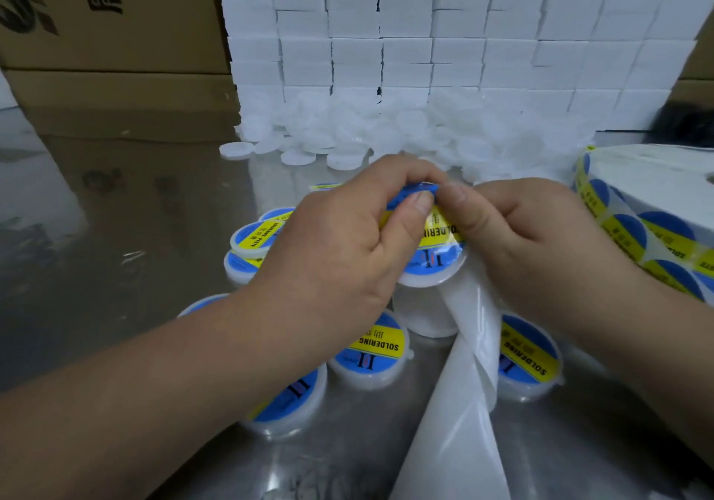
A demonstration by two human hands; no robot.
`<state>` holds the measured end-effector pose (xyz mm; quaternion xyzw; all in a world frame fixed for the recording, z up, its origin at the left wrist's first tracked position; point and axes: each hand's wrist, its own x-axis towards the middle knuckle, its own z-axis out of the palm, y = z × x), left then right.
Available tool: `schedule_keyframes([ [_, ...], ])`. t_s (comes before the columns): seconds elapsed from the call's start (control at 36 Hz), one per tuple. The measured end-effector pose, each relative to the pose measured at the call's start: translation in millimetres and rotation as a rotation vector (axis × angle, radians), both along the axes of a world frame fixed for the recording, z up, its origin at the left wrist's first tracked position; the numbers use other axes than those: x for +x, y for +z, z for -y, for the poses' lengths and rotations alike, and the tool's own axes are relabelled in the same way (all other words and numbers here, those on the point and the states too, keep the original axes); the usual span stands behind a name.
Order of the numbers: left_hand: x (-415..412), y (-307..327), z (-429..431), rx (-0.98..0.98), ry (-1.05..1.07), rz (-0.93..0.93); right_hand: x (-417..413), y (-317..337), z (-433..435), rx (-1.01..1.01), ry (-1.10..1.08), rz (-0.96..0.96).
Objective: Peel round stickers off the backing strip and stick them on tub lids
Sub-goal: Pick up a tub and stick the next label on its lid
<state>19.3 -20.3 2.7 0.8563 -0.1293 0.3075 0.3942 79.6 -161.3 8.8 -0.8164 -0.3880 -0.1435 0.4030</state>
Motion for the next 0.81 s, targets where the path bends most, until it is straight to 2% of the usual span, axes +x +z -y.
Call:
schedule_keyframes([
  [0.08, -1, 0, -1, 0.043, 0.033, 0.002, 0, -2, 0, 0.006, -0.023, 0.023],
  [0.19, 4, 2, -8, 0.057, 0.161, 0.038, 1, -3, 2, 0.139, -0.024, -0.127],
  [0.25, 13, 3, -17, 0.052, 0.256, 0.054, 2, -2, 2, 0.173, -0.037, -0.134],
  [0.33, 28, 1, -32, 0.123, 0.399, -0.058, 0, -1, 0, 0.168, -0.026, -0.102],
  [0.47, 38, -2, -40, 0.290, 0.491, -0.333, 2, -3, 1, 0.179, 0.070, -0.114],
  [0.53, 36, 1, -38, 0.318, 0.508, -0.298, 2, -3, 1, 0.204, 0.094, -0.087],
  [0.58, 28, 5, -33, 0.262, 0.444, -0.141, 2, -3, 2, 0.231, 0.126, -0.061],
  [0.61, 24, 8, -29, 0.174, 0.366, -0.099, 2, -4, 2, 0.239, 0.144, -0.046],
  [0.67, 16, 12, -20, -0.047, 0.140, -0.127, 2, -4, 2, 0.242, 0.189, -0.007],
  [0.72, 11, 12, -12, -0.182, -0.071, -0.195, 2, -3, 1, 0.241, 0.248, 0.051],
  [0.81, 8, 12, -6, -0.397, -0.259, -0.242, 0, -3, -1, 0.251, 0.311, 0.128],
])
